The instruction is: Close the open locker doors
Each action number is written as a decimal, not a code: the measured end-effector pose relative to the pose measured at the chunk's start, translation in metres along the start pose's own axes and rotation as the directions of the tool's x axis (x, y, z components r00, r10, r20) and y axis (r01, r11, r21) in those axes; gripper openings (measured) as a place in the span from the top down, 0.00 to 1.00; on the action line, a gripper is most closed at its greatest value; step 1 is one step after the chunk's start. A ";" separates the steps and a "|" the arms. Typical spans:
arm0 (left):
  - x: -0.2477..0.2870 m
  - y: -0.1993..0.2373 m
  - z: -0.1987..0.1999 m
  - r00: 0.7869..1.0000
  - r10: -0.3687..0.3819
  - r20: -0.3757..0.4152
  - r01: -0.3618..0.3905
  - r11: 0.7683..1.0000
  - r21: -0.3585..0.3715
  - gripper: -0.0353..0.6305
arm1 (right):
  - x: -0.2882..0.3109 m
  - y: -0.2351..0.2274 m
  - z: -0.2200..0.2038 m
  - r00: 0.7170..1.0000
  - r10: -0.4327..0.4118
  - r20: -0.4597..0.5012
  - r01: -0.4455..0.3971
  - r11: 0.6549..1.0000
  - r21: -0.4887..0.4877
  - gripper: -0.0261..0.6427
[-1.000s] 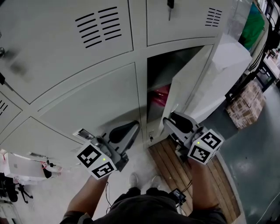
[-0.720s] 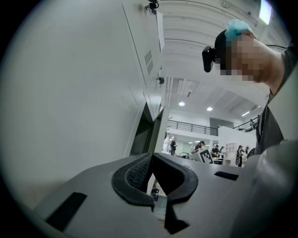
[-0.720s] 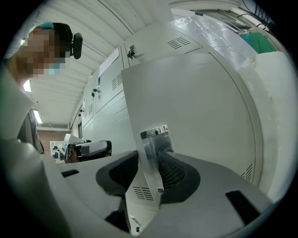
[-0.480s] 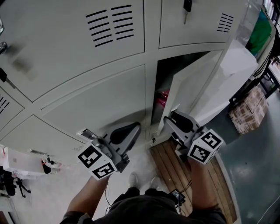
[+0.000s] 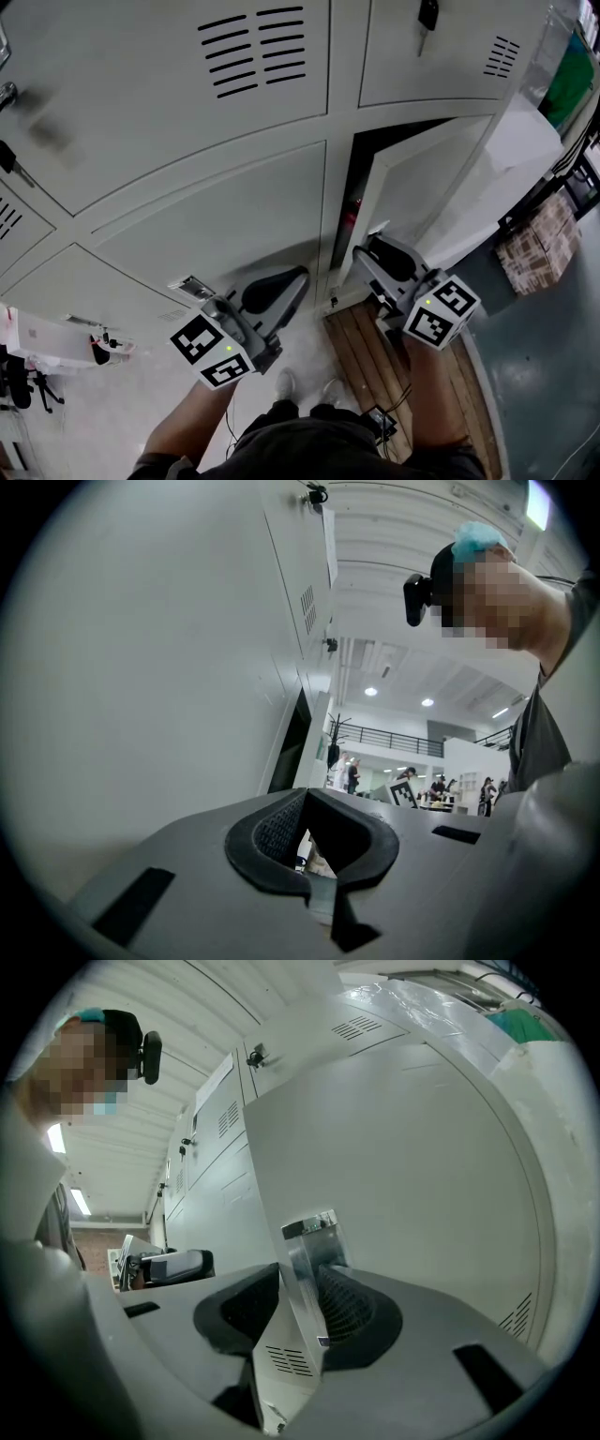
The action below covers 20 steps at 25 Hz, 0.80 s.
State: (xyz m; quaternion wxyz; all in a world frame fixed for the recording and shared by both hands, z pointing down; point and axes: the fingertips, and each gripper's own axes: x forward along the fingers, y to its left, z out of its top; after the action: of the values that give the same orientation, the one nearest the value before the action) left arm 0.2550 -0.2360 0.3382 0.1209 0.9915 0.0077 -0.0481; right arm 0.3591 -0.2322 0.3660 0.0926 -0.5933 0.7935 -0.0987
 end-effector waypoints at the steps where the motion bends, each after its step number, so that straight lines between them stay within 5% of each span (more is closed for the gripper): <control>1: 0.000 0.000 0.000 1.000 0.000 0.000 0.000 1.000 0.001 0.93 | 0.001 0.000 0.000 1.000 0.001 -0.001 -0.001 1.000 0.000 0.76; 20: -0.005 0.001 0.002 1.000 0.031 0.007 -0.031 1.000 0.007 0.93 | 0.017 -0.008 0.001 1.000 0.013 0.005 -0.013 1.000 0.023 0.78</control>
State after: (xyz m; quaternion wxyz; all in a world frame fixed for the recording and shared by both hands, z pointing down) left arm 0.2498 -0.2371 0.3368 0.1182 0.9917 -0.0080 -0.0496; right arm 0.3619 -0.2508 0.3670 0.1023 -0.5873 0.7959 -0.1058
